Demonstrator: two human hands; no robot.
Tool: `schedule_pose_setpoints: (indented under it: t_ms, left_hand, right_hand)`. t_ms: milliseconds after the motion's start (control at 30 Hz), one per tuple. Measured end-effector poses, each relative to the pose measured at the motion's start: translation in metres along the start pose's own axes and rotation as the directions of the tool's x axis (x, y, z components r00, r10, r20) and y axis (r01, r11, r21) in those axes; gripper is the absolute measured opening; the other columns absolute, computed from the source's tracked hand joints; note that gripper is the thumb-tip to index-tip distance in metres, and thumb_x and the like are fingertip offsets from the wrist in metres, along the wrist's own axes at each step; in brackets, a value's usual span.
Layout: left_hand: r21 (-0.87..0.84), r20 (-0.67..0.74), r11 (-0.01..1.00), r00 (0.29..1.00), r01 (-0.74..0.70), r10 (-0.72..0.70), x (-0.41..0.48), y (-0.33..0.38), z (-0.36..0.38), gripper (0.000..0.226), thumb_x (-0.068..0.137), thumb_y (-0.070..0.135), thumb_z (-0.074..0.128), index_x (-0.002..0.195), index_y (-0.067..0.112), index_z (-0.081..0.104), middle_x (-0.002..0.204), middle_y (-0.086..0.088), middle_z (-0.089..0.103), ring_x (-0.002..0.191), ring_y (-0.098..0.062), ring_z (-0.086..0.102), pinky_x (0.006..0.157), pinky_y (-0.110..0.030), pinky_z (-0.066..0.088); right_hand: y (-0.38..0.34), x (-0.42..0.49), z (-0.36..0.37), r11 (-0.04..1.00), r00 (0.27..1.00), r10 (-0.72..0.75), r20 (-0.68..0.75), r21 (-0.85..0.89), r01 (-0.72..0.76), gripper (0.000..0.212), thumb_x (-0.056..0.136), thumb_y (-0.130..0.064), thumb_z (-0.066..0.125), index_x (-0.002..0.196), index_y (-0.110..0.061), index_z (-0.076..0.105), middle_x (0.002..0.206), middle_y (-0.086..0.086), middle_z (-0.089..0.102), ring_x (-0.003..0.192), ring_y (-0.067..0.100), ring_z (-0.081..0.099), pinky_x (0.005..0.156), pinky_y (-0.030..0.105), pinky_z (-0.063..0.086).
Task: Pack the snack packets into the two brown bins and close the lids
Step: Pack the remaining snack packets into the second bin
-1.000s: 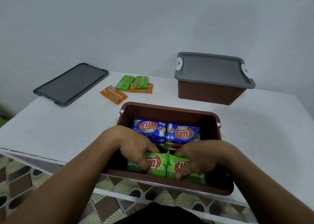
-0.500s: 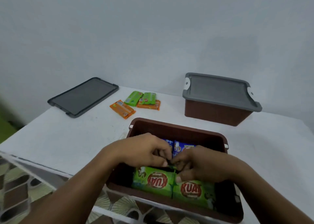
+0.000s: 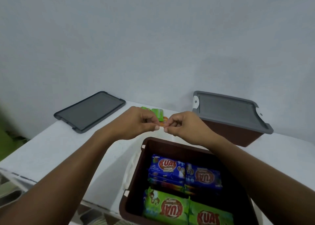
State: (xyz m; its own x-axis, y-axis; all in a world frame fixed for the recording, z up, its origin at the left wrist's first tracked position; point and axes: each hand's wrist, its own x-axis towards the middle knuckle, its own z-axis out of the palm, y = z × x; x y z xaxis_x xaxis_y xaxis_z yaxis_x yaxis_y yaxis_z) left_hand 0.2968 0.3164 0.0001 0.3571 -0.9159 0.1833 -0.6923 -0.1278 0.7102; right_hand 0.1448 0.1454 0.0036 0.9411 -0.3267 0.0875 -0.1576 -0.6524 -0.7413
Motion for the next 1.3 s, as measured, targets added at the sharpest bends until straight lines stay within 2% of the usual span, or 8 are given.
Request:
schedule_pose_setpoints:
  t_ms: [233, 367, 533, 733, 900, 1133, 1233, 1300]
  left_hand:
    - [0.218, 0.1, 0.974, 0.991, 0.067, -0.09, 0.044, -0.061, -0.031, 0.013, 0.093, 0.024, 0.07, 0.091, 0.036, 0.075, 0.082, 0.013, 0.071, 0.071, -0.006, 0.062, 0.07, -0.03, 0.052]
    - [0.371, 0.178, 0.926, 0.973, 0.071, -0.146, 0.066, -0.091, -0.04, 0.015, 0.092, 0.021, 0.068, 0.091, 0.034, 0.076, 0.089, 0.012, 0.074, 0.081, -0.011, 0.067, 0.079, -0.034, 0.057]
    - [0.535, 0.289, 0.845, 0.935, 0.02, -0.205, 0.084, -0.115, -0.042, 0.027, 0.092, 0.016, 0.063, 0.111, 0.03, 0.075, 0.115, 0.01, 0.072, 0.095, -0.008, 0.06, 0.083, -0.024, 0.048]
    - [0.711, 0.47, 0.686, 0.831, -0.156, -0.299, 0.093, -0.148, -0.03, 0.061, 0.094, 0.027, 0.063, 0.148, 0.044, 0.041, 0.15, 0.007, 0.046, 0.13, -0.022, 0.042, 0.103, -0.047, 0.035]
    - [0.762, 0.512, 0.598, 0.796, -0.248, -0.322, 0.099, -0.17, -0.022, 0.088, 0.082, 0.033, 0.081, 0.152, 0.046, 0.03, 0.156, 0.004, 0.031, 0.138, -0.026, 0.034, 0.111, -0.054, 0.028]
    - [0.754, 0.506, 0.594, 0.824, -0.28, -0.253, 0.101, -0.165, -0.023, 0.074, 0.079, 0.047, 0.078, 0.143, 0.033, 0.044, 0.137, 0.002, 0.043, 0.126, -0.023, 0.041, 0.107, -0.048, 0.03]
    - [0.671, 0.437, 0.73, 0.865, -0.132, -0.245, 0.093, -0.15, -0.021, 0.053, 0.079, 0.051, 0.074, 0.119, 0.03, 0.046, 0.113, 0.006, 0.053, 0.102, -0.018, 0.053, 0.099, -0.042, 0.037]
    - [0.535, 0.395, 0.845, 0.889, -0.019, -0.23, 0.09, -0.136, -0.025, 0.048, 0.081, 0.042, 0.074, 0.119, 0.028, 0.048, 0.106, 0.005, 0.057, 0.085, -0.012, 0.057, 0.078, -0.03, 0.045]
  right_hand:
    - [0.013, 0.08, 0.016, 0.985, 0.994, 0.103, -0.044, -0.133, -0.108, 0.006, 0.084, -0.015, 0.074, 0.085, -0.01, 0.076, 0.08, 0.01, 0.074, 0.067, 0.018, 0.064, 0.063, 0.03, 0.053]
    - [0.02, 0.124, 0.028, 0.943, 0.983, 0.182, 0.008, -0.285, -0.172, 0.014, 0.085, -0.012, 0.066, 0.089, -0.007, 0.078, 0.086, 0.001, 0.074, 0.081, 0.016, 0.068, 0.068, 0.025, 0.053]
    - [0.029, 0.167, 0.048, 0.879, 0.967, 0.252, 0.015, -0.421, -0.223, 0.018, 0.085, -0.014, 0.063, 0.093, -0.006, 0.077, 0.098, 0.007, 0.074, 0.096, 0.023, 0.068, 0.079, 0.034, 0.057]
    - [0.056, 0.201, 0.075, 0.724, 0.906, 0.418, -0.07, -0.577, -0.378, 0.059, 0.083, -0.053, 0.066, 0.125, -0.014, 0.056, 0.124, 0.012, 0.058, 0.114, 0.03, 0.053, 0.09, 0.039, 0.048]
    - [0.076, 0.206, 0.091, 0.673, 0.878, 0.469, -0.1, -0.603, -0.428, 0.085, 0.074, -0.07, 0.068, 0.137, -0.018, 0.045, 0.131, 0.013, 0.046, 0.122, 0.032, 0.045, 0.095, 0.043, 0.041]
    - [0.07, 0.197, 0.07, 0.74, 0.886, 0.459, -0.073, -0.521, -0.426, 0.039, 0.083, -0.04, 0.067, 0.109, -0.01, 0.063, 0.107, 0.009, 0.067, 0.09, 0.023, 0.065, 0.071, 0.032, 0.055]
    - [0.062, 0.182, 0.045, 0.785, 0.864, 0.488, -0.127, -0.37, -0.497, 0.021, 0.094, -0.027, 0.055, 0.09, -0.007, 0.059, 0.084, 0.009, 0.062, 0.073, 0.022, 0.06, 0.053, 0.027, 0.045]
    - [0.058, 0.167, 0.028, 0.803, 0.835, 0.532, -0.141, -0.229, -0.55, 0.015, 0.095, -0.017, 0.053, 0.083, -0.007, 0.055, 0.075, 0.007, 0.057, 0.067, 0.021, 0.057, 0.054, 0.026, 0.045]
